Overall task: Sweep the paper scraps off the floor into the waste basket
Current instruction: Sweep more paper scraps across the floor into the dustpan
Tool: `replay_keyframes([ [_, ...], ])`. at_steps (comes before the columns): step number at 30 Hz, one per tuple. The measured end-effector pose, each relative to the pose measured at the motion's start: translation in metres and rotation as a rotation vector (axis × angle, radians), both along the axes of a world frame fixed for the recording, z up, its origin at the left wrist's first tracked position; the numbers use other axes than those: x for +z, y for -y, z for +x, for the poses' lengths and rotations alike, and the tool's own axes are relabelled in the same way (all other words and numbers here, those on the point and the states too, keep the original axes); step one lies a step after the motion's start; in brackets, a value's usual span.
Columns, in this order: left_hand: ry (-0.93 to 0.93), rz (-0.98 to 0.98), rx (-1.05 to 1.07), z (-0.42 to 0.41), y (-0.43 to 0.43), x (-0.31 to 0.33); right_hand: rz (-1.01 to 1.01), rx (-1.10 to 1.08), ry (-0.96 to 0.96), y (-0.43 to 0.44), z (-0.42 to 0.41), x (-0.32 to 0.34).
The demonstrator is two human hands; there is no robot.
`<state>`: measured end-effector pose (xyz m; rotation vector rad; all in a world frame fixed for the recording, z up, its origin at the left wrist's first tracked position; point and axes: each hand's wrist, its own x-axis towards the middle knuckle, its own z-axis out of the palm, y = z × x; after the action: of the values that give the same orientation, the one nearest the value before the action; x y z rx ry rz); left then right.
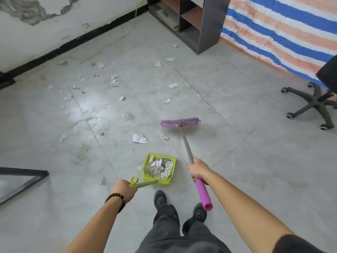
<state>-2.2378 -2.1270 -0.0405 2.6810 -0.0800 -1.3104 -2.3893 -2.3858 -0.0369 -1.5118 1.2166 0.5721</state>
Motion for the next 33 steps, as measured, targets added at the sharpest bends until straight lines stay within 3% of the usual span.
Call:
replay_keyframes([
  [4,0.004,0.011,0.023,-0.001,-0.013,-0.005,-0.070,0.260,-0.117,-0.017,0.002,-0.009],
  [7,0.019,0.039,0.046,0.004,-0.016,-0.007,0.056,0.380,-0.216,-0.030,-0.016,0.005],
  [9,0.030,0.048,0.046,0.009,-0.016,-0.005,0.204,0.291,-0.243,-0.020,-0.023,0.022],
  [12,0.042,0.067,0.016,0.018,-0.016,0.003,0.431,-0.007,-0.286,0.009,-0.026,0.048],
  [15,0.049,0.066,0.005,0.028,-0.024,0.010,0.487,-0.130,-0.238,0.010,-0.017,0.074],
  [21,0.069,0.040,0.170,0.059,-0.063,0.013,0.275,0.009,-0.042,-0.031,0.065,0.069],
  [26,0.063,0.010,0.316,0.091,-0.093,0.007,0.177,-0.010,0.061,-0.055,0.150,0.037],
  [33,0.032,-0.008,0.422,0.141,-0.103,-0.001,0.067,0.206,-0.103,-0.104,0.194,-0.011],
])
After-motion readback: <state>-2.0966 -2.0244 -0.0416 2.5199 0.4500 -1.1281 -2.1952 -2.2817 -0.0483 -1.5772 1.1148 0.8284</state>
